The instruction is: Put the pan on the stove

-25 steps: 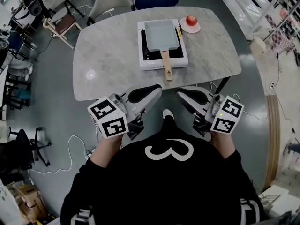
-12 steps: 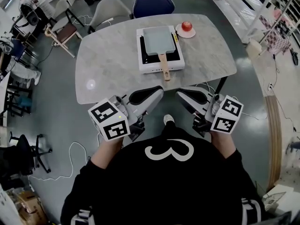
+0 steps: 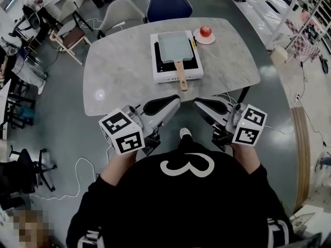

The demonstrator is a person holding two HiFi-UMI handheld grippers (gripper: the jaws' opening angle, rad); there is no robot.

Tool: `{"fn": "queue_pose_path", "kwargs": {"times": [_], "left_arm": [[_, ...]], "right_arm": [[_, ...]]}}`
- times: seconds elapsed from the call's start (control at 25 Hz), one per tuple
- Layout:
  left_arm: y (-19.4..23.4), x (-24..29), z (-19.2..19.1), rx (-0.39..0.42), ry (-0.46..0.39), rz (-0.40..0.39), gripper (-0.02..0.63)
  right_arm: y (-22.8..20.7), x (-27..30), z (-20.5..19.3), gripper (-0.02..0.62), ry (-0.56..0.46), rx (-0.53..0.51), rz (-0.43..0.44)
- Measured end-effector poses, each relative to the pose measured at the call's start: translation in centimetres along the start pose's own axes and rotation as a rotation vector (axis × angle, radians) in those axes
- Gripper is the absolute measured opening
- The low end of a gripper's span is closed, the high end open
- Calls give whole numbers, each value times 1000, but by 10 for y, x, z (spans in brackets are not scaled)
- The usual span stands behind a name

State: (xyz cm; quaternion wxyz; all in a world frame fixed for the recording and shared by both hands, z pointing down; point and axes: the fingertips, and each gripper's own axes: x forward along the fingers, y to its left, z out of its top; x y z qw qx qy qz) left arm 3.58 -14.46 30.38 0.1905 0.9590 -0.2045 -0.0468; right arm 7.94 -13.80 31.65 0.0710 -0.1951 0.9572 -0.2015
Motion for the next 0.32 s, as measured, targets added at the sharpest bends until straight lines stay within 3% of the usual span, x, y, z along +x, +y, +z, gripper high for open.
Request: {"fn": "queue_pose_path", "kwargs": {"times": [0.32], "left_arm": [[3,3,0,-34,0,-1,23]], "right_arm": [[0,2,4,14,-21,65,40]]}}
